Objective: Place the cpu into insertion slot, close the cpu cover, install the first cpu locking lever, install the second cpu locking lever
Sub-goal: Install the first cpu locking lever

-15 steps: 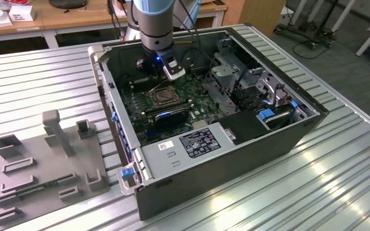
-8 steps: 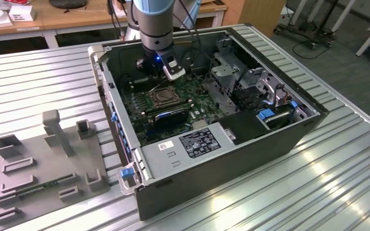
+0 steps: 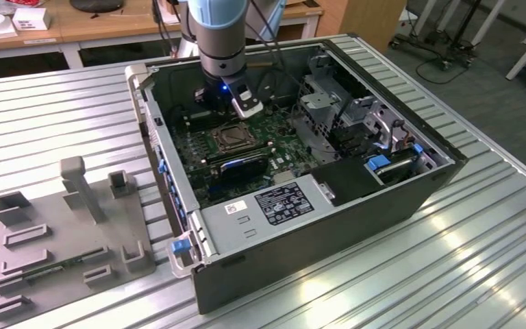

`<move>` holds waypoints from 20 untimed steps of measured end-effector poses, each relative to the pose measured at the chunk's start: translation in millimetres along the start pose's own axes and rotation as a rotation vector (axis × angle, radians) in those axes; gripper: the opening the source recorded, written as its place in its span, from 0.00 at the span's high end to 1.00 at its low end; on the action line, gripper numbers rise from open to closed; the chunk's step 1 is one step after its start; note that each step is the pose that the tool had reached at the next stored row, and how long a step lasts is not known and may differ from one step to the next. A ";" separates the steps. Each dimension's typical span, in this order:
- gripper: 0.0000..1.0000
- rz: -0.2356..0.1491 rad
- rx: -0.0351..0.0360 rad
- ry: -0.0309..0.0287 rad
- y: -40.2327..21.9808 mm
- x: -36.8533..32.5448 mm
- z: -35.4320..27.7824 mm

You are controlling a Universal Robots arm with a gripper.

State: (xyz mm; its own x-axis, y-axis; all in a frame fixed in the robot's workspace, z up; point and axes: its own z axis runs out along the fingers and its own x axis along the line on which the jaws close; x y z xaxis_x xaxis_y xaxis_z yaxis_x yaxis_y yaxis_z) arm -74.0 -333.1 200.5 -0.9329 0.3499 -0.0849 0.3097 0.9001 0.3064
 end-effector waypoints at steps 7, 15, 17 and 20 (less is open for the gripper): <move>0.89 -0.001 0.0010 -0.0020 -2.3 0.7 7.3; 0.89 -0.002 0.0062 -0.0039 -2.9 0.8 8.9; 0.89 -0.002 0.0066 -0.0039 -2.7 0.8 8.3; 0.89 -0.002 0.0062 -0.0039 -1.4 0.4 4.3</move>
State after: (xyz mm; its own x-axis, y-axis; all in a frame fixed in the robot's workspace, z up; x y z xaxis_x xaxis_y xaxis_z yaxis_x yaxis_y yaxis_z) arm -74.0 -333.1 196.0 -0.9327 0.3494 -0.0892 0.3092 0.9023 0.3004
